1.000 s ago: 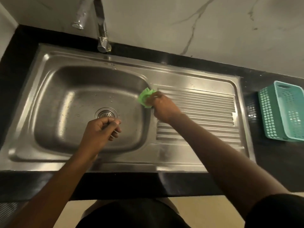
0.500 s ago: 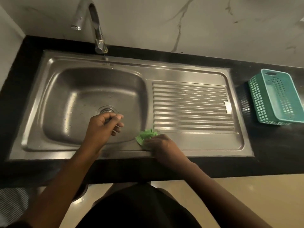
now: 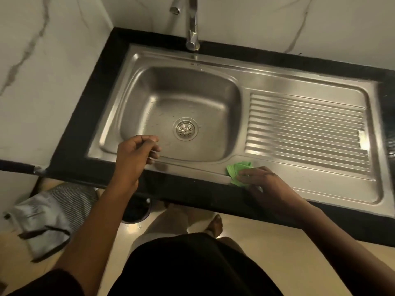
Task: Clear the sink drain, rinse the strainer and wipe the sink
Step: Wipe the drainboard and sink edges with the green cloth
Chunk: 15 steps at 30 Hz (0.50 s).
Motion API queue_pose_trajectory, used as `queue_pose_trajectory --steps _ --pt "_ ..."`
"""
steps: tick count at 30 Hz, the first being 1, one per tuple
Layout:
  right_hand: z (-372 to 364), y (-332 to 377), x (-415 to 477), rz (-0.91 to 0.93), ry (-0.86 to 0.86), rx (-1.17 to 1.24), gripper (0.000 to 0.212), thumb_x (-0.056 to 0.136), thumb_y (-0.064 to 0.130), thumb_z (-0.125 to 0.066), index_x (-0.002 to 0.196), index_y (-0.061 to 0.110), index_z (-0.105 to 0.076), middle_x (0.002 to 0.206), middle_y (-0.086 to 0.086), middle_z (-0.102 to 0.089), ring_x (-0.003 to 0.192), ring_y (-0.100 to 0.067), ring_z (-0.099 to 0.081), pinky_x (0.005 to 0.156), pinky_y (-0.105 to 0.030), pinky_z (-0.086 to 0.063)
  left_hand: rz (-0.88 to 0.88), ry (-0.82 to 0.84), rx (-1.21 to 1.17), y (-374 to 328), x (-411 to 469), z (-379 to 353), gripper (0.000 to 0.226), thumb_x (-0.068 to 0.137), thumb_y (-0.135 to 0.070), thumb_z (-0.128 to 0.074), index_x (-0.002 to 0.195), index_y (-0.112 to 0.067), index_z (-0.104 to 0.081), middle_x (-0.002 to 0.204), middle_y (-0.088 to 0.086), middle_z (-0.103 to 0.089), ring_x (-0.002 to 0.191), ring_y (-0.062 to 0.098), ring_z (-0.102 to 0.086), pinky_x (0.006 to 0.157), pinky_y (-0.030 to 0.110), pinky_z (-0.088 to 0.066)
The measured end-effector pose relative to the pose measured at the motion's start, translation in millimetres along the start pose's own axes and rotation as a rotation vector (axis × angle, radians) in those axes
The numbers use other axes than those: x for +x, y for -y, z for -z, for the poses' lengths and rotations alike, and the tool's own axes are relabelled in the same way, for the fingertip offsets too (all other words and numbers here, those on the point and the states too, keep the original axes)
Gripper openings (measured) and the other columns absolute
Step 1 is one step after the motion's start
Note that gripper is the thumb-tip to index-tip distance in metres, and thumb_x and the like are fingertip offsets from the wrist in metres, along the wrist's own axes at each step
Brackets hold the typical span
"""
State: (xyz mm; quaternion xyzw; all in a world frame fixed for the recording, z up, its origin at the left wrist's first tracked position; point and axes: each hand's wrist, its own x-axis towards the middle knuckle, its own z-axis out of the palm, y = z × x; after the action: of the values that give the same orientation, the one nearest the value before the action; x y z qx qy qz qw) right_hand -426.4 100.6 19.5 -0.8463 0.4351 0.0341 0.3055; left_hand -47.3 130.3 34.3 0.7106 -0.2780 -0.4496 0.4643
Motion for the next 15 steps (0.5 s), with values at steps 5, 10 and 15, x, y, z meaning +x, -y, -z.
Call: queue_pose_trajectory --steps 5,10,15 --pt "-24 62 62 0.13 0.051 -0.022 0.038 0.104 0.015 -0.06 0.141 0.024 -0.065 0.151 -0.003 -0.059 0.139 -0.028 -0.05 0.12 -0.035 -0.035 0.003 -0.017 0.004 -1 24 28 0.013 0.096 -0.02 -0.069 0.101 -0.018 -0.081 0.077 0.001 -0.079 0.065 0.011 -0.07 0.061 0.023 -0.058" --pt "-55 174 155 0.21 0.098 0.003 0.04 0.101 0.006 -0.056 0.139 0.013 -0.065 0.153 -0.014 -0.055 0.14 -0.034 -0.047 0.118 -0.031 -0.017 -0.007 -0.003 -0.008 -13 60 50 0.013 0.09 -0.027 -0.072 0.095 -0.021 -0.082 0.077 0.004 -0.079 0.063 0.013 -0.07 0.058 0.022 -0.056" --pt "-81 251 228 0.263 0.155 -0.074 0.052 0.1 0.024 -0.06 0.152 0.017 -0.052 0.16 -0.01 -0.046 0.148 -0.031 -0.037 0.124 -0.032 -0.01 -0.034 0.012 0.009 -35 103 73 0.012 0.091 -0.027 -0.072 0.093 -0.023 -0.083 0.079 0.004 -0.08 0.066 0.014 -0.071 0.061 0.024 -0.059"
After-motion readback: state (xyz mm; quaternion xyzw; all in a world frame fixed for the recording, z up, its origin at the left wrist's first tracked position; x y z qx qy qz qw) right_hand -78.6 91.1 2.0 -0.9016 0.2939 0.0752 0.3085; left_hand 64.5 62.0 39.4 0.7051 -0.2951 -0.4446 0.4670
